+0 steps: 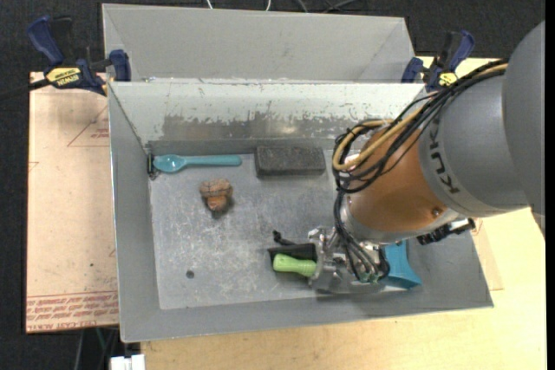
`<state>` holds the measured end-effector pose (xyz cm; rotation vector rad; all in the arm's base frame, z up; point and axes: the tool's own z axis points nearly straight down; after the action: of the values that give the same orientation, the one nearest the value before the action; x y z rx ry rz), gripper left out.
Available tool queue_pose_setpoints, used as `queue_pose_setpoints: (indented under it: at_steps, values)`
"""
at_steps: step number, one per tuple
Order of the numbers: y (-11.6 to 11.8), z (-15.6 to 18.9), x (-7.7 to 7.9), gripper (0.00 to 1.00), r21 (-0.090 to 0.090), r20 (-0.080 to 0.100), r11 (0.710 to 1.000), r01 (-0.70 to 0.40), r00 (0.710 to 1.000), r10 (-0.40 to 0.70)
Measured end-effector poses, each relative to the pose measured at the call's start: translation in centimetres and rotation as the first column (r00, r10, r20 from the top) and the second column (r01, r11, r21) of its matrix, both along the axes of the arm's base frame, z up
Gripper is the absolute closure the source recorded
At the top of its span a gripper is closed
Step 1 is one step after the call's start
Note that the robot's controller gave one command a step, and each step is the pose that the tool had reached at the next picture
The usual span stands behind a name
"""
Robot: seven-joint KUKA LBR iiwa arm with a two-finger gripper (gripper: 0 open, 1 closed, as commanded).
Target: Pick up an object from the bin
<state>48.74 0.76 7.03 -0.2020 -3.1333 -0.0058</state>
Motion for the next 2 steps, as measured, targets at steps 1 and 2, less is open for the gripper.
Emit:
queue_pose_setpoints:
  at_steps: [1,2]
  values:
    - [0.0,0.0,0.0,1.00,0.000,0.000,1.000,0.000,1.000,0.000]
    - [-1.8,7.6,-0.5,1.00,0.003,-0.005,1.000,0.016,1.000,-0.016]
